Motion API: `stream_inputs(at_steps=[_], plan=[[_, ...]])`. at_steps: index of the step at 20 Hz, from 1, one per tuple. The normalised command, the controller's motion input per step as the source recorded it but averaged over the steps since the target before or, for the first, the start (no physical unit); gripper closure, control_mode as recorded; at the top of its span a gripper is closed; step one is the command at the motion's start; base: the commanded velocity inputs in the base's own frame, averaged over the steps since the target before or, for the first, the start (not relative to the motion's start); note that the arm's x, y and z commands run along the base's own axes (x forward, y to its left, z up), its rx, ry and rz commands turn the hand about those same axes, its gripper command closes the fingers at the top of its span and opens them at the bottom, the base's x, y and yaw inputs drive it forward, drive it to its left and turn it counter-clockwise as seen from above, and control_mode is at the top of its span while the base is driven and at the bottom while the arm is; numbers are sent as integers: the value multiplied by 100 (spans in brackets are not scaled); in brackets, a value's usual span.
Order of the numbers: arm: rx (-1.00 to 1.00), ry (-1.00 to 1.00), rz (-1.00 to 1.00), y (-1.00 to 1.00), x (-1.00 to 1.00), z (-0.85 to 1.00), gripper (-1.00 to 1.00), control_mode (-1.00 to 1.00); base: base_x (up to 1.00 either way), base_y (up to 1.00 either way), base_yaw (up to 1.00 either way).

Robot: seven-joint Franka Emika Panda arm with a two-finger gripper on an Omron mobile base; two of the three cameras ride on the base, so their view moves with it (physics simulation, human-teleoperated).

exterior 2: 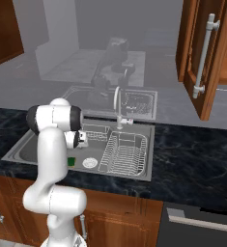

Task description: Pick up the sponge and bar soap from the sink, and place them back in the cabinet, and close the cabinet doors.

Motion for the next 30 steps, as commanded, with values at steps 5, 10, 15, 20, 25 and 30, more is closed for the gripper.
stream_inputs(at_steps=[5,10,15,20,25,30], plan=[[0,0,0,4,6,-12,-100,-100,0,0,0],[0,0,0,2,6,-10,-100,-100,0,0,0],[0,0,0,1,7,-10,-100,-100,0,0,0],[0,0,0,0,7,-8,-100,-100,0,0,0],[0,0,0,0,5,-6,-100,-100,0,0,0],[0,0,0,0,5,-5,-100,-100,0,0,0]])
